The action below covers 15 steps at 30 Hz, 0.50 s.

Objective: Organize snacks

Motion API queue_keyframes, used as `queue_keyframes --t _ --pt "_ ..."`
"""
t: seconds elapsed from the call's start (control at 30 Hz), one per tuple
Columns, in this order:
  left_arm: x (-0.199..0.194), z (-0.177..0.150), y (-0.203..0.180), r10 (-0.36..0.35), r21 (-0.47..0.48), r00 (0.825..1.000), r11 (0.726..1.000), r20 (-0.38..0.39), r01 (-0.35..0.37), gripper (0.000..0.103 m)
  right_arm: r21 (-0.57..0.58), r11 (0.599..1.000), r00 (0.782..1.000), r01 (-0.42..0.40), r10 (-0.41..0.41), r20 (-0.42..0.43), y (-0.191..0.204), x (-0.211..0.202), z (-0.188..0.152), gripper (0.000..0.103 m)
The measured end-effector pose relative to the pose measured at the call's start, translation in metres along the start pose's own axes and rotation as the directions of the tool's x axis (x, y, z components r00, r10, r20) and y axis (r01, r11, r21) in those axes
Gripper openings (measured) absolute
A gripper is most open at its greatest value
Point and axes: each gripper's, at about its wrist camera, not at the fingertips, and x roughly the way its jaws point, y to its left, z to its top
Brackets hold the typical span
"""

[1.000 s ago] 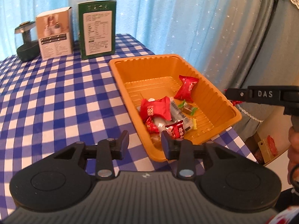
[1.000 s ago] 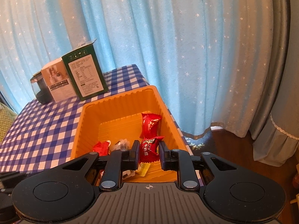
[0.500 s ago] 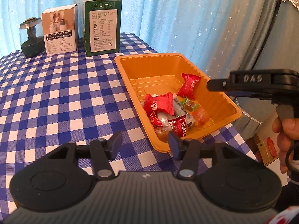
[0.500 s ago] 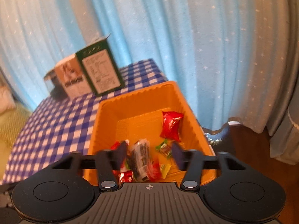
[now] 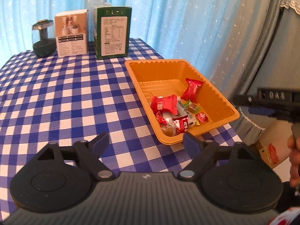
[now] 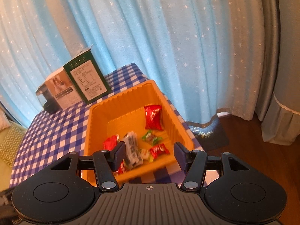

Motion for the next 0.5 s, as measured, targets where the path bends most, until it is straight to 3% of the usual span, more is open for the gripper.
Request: queue_keyframes --t 0.2,0.5 --pt "-0.028 -0.005 0.0 0.036 -0.007 0.999 0.999 0.029 -0.036 0.096 0.009 1.0 1.0 0.016 -0.016 -0.013 0.005 -0.027 -0.022 0.067" --pt "-0.067 -0.022 -0.001 0.071 -0.011 0.997 0.997 0.041 -0.071 0.1 -0.09 0.996 0.999 0.009 -0.013 -0.049 0.031 -0.057 -0.052 0.084"
